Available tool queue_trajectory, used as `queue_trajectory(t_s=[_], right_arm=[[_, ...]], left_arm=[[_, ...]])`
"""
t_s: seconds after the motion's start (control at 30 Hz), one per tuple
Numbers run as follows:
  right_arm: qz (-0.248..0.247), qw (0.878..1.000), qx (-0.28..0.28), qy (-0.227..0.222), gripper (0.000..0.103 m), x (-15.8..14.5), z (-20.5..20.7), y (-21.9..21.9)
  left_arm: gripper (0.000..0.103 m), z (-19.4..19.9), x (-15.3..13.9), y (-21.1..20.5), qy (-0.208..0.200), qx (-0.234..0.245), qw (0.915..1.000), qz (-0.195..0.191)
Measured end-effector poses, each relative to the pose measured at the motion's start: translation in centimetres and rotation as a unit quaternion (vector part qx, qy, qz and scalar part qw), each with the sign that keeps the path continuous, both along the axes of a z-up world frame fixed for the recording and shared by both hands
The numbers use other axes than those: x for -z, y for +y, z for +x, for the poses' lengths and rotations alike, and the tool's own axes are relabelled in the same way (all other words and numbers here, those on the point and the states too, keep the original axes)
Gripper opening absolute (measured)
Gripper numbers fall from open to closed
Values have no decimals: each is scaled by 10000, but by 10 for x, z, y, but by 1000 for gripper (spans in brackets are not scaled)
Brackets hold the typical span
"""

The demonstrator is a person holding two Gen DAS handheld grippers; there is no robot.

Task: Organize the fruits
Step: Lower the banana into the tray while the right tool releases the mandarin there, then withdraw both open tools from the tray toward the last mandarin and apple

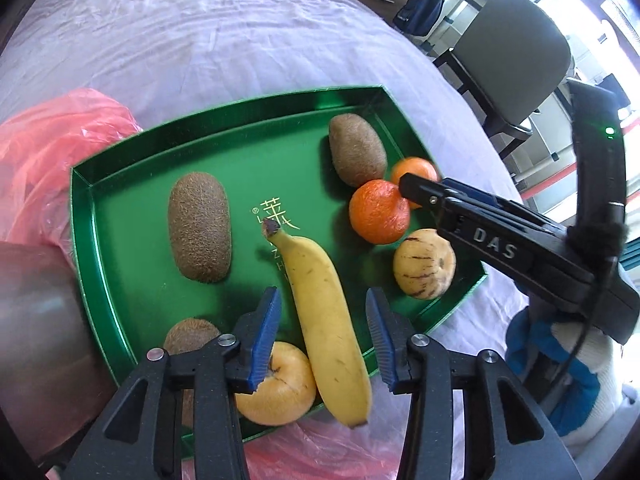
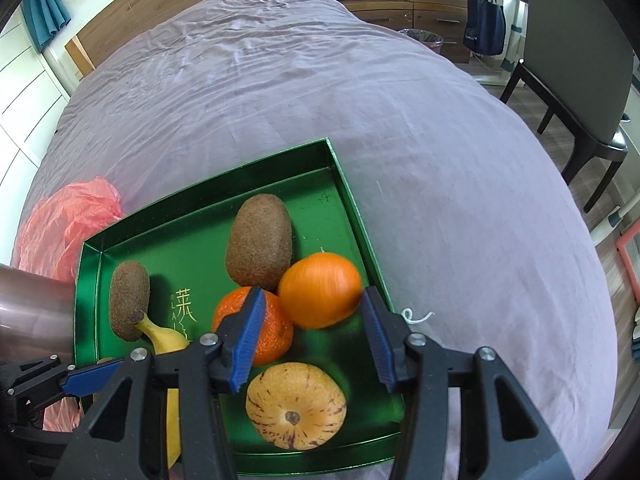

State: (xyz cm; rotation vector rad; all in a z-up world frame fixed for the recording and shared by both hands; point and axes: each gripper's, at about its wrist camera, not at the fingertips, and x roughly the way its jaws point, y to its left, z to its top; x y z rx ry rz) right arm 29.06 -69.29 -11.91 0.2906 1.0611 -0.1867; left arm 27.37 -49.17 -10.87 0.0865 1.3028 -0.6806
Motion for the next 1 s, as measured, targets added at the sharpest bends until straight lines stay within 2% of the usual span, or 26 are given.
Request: queue_trajectory(t_s=[0.1, 0.2, 0.4, 0.57, 0.63, 0.7, 0.9, 1.0], right_arm=[[-23, 10000, -12, -60, 52, -7, -3, 3], [-42, 9999, -25, -106, 59, -15, -8, 8], [-149, 9997, -52, -179, 61, -32, -24, 21], [-318, 9992, -32, -252, 71, -49, -42, 31], [-359, 9990, -4, -276, 73, -55, -52, 35], [-381, 9989, 34, -275, 80, -58, -60, 39], [-467, 9988, 73, -144, 84, -57, -93, 59], [-481, 9987, 107, -109, 88, -57, -108, 72]], left_arm=[[41, -5, -10, 2, -144, 59, 9999, -30], [46, -12, -20, 4, -270, 105, 9996, -55], [47, -27, -36, 7, -442, 248, 9987, -66], [49, -46, -46, 12, -593, 425, 9973, -94], [51, -56, -49, 15, -674, 543, 9962, -105], [52, -66, -52, 21, -739, 654, 9951, -110], [53, -108, -58, 41, -858, 1179, 9892, -121], [53, -130, -58, 57, -870, 1450, 9855, -136]])
